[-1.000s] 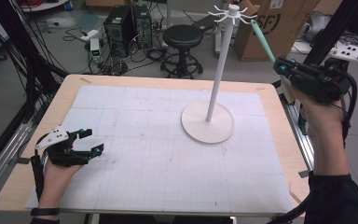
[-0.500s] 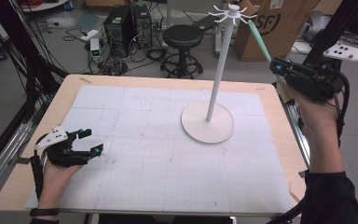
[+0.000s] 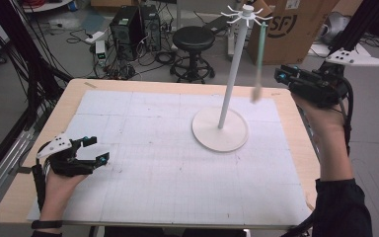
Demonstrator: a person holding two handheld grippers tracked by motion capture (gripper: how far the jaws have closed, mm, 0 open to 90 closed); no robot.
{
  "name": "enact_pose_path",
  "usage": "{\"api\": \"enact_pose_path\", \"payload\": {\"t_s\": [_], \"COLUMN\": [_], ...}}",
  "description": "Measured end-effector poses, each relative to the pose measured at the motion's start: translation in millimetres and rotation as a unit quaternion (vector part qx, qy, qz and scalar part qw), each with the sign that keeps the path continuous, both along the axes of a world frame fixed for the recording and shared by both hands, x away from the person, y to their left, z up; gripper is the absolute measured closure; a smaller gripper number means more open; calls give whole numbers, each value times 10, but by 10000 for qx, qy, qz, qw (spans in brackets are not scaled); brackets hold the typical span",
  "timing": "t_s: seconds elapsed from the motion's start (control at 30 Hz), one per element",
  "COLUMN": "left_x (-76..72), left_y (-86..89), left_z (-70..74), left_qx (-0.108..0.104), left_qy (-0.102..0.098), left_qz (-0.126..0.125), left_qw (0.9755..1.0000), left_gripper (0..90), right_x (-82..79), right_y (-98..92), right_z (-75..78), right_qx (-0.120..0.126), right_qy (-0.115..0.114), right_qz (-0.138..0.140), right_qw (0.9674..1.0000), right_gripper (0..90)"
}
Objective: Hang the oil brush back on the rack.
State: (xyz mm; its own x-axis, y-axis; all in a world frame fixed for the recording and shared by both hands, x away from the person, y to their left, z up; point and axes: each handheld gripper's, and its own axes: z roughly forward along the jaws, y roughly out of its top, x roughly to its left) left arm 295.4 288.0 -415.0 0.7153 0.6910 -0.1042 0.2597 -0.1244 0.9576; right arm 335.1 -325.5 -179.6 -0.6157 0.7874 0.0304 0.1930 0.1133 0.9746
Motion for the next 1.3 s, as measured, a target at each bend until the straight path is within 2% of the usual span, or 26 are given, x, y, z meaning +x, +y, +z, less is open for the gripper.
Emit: {"api": "enact_pose_path", "payload": {"t_s": [0.17, 0.27, 0.57, 0.7, 0.97, 1.13, 1.2, 1.3], "left_x": [2, 3, 21, 26, 26, 25, 25, 24], "left_y": [7, 12, 20, 26, 42, 44, 43, 42], "left_z": [4, 6, 1, -1, 2, 3, 2, 3], "left_qx": [-1, -34, -79, -88, -123, -101, -108, -114], "left_qy": [-24, -39, -47, -53, -52, -54, -50, -49], "left_qz": [6, 20, 45, 57, 77, 81, 75, 72], "left_qw": [10000, 10000, 9999, 9999, 9999, 9999, 9999, 9999], "left_gripper": [176, 176, 175, 174, 173, 172, 171, 171], "right_x": [-26, -65, -220, -283, -415, -474, -485, -496], "right_y": [-10, -27, -104, -132, -149, -138, -136, -129], "right_z": [-98, -213, -753, -988, -1432, -1711, -1813, -1944], "right_qx": [5, -42, -95, -97, 56, 151, 208, 268], "right_qy": [87, 80, 271, 334, 385, 404, 509, 541], "right_qz": [94, 201, 497, 606, 834, 864, 851, 825], "right_qw": [9999, 9998, 9984, 9976, 9958, 9953, 9949, 9948], "right_gripper": [509, 449, 316, 283, 220, 202, 193, 189]}}
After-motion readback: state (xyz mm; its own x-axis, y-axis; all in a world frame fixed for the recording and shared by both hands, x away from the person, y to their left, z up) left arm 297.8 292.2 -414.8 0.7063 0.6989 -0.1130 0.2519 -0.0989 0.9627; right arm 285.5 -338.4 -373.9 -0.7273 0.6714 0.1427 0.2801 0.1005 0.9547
